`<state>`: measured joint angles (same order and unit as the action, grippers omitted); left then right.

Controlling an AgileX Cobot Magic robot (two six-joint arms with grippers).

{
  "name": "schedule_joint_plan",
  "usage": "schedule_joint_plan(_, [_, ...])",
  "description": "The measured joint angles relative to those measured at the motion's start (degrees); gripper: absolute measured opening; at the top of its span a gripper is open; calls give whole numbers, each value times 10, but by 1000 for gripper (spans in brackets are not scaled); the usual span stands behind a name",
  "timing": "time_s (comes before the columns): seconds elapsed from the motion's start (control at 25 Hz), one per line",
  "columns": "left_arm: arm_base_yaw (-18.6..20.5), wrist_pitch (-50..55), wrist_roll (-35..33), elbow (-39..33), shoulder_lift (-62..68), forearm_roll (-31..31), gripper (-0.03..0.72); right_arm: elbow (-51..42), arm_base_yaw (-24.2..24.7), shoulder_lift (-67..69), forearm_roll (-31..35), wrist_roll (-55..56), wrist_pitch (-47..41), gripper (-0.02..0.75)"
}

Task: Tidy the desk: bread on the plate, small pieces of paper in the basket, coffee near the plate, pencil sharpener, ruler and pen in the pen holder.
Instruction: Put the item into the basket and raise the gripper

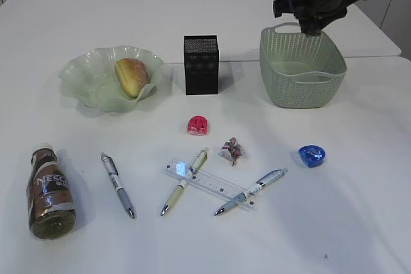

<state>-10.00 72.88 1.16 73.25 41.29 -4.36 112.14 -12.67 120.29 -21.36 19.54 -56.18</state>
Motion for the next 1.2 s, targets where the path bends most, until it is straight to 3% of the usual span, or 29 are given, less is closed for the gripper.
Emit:
schedule_joint_plan(0.4, [0,0,19,0,0,0,502,67,12,111,-14,0,27,260])
schedule_joint_plan(0.76, [0,0,45,0,0,0,502,86,34,126,-17,31,68,262])
schedule_joint_plan(1.2, [0,0,51,0,2,-13,502,86,49,127,-6,37,117,367])
